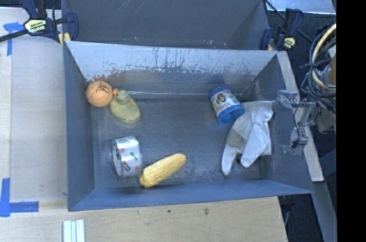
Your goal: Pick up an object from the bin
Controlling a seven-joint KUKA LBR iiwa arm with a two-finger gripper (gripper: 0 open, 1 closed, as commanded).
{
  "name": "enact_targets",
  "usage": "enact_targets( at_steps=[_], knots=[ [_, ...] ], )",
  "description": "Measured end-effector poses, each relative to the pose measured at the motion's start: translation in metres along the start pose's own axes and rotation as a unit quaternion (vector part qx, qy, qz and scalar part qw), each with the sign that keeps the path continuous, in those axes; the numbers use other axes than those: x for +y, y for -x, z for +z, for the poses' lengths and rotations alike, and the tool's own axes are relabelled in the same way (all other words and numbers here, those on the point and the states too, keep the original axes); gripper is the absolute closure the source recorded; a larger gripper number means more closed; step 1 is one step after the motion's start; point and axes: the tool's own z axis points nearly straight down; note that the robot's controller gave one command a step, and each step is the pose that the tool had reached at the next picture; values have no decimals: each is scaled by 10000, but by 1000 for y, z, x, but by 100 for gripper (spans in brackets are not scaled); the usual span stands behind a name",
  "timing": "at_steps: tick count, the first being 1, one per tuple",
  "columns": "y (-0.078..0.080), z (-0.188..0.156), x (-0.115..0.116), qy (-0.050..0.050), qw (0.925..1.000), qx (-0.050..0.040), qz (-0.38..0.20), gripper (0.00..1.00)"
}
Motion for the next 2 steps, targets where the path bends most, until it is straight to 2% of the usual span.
enact_targets(
  at_steps=[1, 2],
  knots=[
    [25, 60, 12, -1, 9986, -8, -531, 0],
    [-2, 83, 21, 0, 9940, -2, -1097, 0]
  ],
)
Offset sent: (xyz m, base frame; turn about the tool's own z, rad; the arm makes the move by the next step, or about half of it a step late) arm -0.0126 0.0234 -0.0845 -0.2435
